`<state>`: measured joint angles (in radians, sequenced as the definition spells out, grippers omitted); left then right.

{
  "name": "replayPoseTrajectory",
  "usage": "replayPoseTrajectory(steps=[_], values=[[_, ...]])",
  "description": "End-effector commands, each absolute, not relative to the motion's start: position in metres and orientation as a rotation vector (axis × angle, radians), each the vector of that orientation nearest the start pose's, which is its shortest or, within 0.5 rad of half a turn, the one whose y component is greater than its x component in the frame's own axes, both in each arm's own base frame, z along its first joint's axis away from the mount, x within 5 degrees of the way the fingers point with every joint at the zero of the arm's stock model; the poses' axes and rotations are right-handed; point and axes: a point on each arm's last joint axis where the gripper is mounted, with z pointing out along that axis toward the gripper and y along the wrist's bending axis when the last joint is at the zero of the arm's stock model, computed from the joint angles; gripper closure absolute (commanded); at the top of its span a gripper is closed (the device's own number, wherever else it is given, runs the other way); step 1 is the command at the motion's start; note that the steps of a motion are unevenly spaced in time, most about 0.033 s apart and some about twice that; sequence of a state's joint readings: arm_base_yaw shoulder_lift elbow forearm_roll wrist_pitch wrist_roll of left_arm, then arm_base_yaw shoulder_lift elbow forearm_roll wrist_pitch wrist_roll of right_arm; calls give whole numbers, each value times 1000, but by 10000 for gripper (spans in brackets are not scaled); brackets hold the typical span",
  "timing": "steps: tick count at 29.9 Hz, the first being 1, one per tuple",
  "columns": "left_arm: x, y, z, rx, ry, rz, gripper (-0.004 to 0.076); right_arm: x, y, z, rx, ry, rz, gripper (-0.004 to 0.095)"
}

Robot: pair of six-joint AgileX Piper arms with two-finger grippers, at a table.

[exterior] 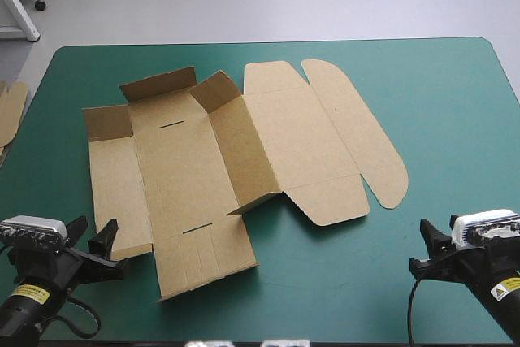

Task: Fold the box

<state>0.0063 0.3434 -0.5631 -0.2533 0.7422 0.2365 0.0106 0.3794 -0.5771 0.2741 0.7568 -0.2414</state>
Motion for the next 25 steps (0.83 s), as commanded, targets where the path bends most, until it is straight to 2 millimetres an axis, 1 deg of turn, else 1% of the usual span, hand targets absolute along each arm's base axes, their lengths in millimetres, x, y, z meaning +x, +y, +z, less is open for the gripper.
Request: replayPoseTrajectory(steps=[1, 5, 8, 12, 15, 19, 20, 22, 25], values=[[67, -15, 325, 121, 1939, -159, 344, 70, 17, 330, -150, 1924, 164, 427], [73, -17, 323, 111, 1972, -191, 344, 70, 17, 330, -149, 1924, 164, 428], [82, -18, 325, 91, 1985, -230, 344, 71, 16, 331, -142, 1908, 162, 427], [98, -19, 336, 82, 2010, -253, 344, 74, 15, 336, -125, 1862, 153, 427], [114, -19, 346, 76, 2024, -253, 344, 83, 15, 337, -120, 1890, 158, 427], [139, -19, 359, 82, 2048, -248, 344, 106, 15, 341, -114, 1955, 162, 427], [147, -19, 363, 91, 2053, -248, 344, 113, 15, 344, -113, 1968, 162, 427], [157, -20, 369, 89, 2054, -261, 344, 127, 15, 351, -113, 1987, 163, 427], [174, -20, 374, 91, 2084, -274, 344, 148, 16, 361, -132, 2013, 152, 427]])
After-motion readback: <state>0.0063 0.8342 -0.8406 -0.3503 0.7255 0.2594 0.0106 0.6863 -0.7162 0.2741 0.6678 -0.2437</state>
